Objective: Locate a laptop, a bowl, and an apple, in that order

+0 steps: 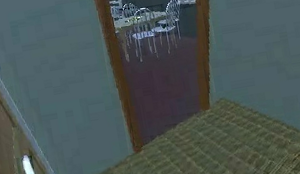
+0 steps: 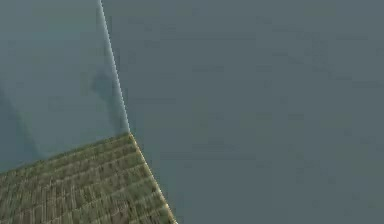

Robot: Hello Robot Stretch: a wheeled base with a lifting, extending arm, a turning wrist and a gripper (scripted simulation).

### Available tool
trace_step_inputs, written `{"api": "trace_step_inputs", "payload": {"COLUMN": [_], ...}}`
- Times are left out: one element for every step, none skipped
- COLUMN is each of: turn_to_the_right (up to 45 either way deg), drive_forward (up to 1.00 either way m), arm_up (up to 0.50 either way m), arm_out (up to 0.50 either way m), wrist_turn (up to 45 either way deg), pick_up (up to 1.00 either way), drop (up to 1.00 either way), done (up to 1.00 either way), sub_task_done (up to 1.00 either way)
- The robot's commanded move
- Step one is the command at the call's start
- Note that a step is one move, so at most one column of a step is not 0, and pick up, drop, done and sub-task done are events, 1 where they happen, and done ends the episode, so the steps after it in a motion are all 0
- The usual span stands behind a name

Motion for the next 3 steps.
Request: {"api": "trace_step_inputs", "payload": {"turn_to_the_right": [0.0, 9.0, 0.0], "drive_forward": [0.5, 0.0, 1.0], "arm_up": [0.0, 0.0, 0.0], "arm_out": [0.0, 0.0, 0.0], "wrist_turn": [0.0, 0.0, 0.0], "pick_up": [0.0, 0.0, 0.0], "drop": [0.0, 0.0, 0.0], "done": [0.0, 0.0, 0.0], "sub_task_done": [0.0, 0.0, 0.0]}}
